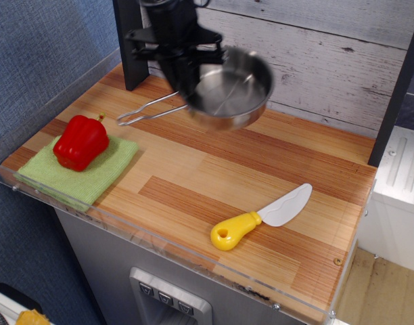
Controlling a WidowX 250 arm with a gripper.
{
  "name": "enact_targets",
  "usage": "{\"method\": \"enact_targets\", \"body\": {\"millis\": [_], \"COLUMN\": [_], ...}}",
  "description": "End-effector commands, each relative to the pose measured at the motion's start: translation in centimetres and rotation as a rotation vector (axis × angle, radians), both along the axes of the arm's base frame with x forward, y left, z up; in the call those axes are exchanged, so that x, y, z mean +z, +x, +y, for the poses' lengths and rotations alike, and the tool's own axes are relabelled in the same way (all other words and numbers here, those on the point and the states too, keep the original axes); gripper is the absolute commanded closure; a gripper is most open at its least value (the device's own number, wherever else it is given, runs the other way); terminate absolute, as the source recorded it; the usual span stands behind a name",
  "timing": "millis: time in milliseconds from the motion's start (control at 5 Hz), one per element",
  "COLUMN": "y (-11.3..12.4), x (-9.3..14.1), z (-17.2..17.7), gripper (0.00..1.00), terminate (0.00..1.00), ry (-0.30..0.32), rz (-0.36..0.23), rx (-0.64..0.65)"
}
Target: Move metal pot in between knife and red pepper
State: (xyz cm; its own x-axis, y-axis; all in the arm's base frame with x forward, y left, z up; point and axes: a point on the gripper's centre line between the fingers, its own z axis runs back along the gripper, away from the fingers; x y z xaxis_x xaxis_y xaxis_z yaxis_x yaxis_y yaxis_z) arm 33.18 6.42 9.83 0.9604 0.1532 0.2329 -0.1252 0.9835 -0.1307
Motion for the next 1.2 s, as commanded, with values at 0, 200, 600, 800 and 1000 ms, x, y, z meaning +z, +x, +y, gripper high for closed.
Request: {"method": "enact_targets", "body": {"millis": [0,200,600,800,1000], "y": [-4.6,-6.7,-7.0,-5.4,-3.2], "x": [2.3,1.1,-3.1,-3.4,-4.2], "z": [2.4,2.9,1.5,0.4,-1.4], "gripper": [1.00,1.00,1.00,1.00,1.00], "terminate": [0.00,0.00,0.00,0.00,0.00], "ry": [0.015,0.020,0.039,0.055,0.067], "rz": [-0.061,-0.033,0.044,0.034,0.029], "rx": [-0.030,-0.053,-0.138,-0.147,-0.161]}}
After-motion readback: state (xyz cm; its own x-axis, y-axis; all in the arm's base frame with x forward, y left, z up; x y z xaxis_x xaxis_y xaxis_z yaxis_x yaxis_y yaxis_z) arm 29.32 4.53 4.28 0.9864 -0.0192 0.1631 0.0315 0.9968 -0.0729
